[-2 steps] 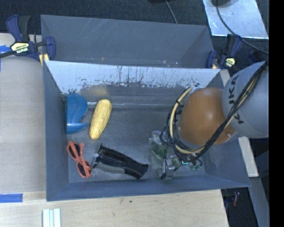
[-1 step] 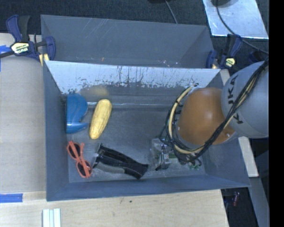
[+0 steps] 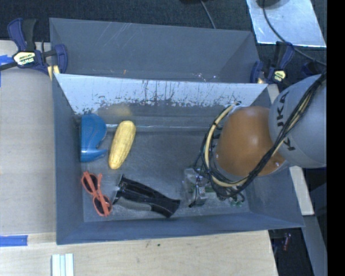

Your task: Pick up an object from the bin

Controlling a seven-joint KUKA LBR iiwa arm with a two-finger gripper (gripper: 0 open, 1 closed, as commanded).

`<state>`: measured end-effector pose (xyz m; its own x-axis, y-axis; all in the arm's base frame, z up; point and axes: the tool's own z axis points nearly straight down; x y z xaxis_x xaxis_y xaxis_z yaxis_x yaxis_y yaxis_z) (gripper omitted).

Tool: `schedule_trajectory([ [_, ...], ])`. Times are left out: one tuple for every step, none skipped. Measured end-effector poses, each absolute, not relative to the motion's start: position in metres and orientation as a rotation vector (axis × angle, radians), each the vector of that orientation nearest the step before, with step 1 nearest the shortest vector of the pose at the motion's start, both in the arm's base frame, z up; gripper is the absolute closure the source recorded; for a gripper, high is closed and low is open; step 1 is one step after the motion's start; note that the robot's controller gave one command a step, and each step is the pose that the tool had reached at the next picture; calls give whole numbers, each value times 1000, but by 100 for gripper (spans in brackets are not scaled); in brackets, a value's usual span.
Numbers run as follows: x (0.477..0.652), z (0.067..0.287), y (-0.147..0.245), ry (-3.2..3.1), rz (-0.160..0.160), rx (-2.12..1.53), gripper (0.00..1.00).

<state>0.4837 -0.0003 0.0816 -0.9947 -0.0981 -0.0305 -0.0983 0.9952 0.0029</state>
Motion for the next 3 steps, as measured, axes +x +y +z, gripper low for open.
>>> schedule_trajectory([
  [487,94,56,3034,-2,-674,100],
  [493,93,7,3101,6,-191,100],
  [491,98,-4,3099,2,-225,100],
])
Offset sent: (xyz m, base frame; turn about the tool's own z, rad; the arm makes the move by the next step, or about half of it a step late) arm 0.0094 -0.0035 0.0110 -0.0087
